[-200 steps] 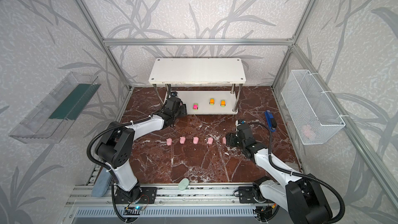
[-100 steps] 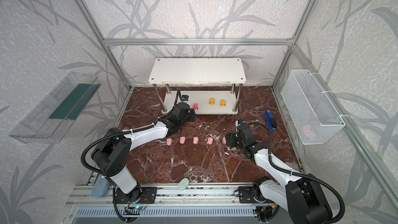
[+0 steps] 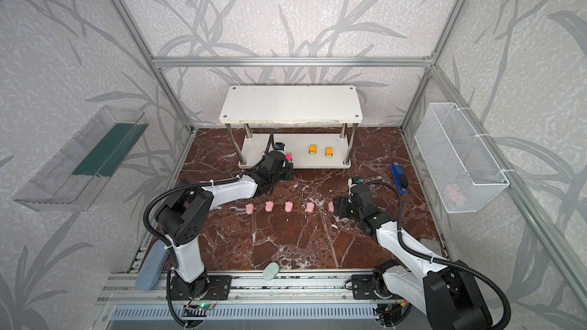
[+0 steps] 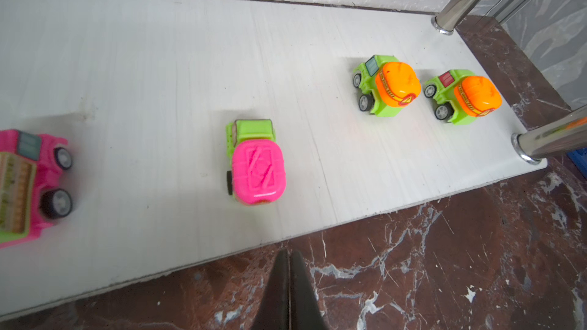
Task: Place and organize the plastic toys onto the shelf
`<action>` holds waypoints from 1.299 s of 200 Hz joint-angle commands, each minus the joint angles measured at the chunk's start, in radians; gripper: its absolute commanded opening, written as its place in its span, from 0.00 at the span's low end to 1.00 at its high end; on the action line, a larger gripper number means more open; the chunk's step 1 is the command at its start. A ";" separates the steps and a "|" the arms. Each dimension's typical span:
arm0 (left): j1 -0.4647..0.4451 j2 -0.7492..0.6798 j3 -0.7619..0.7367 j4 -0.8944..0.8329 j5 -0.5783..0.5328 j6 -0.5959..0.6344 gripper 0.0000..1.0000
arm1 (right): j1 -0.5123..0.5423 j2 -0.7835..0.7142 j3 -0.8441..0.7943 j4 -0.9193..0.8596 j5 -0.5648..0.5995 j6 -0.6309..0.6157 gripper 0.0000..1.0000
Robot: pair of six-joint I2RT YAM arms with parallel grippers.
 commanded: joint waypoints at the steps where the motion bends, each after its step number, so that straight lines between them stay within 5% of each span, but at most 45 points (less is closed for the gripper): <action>1: 0.009 0.023 0.042 0.008 0.017 -0.008 0.00 | -0.006 -0.017 -0.012 0.003 0.006 -0.004 0.71; 197: 0.055 0.108 0.134 -0.031 0.055 -0.008 0.00 | -0.019 -0.014 -0.018 0.009 -0.003 -0.007 0.71; 260: 0.054 0.034 0.080 -0.011 0.066 -0.028 0.00 | -0.023 -0.016 -0.016 0.010 -0.012 -0.007 0.71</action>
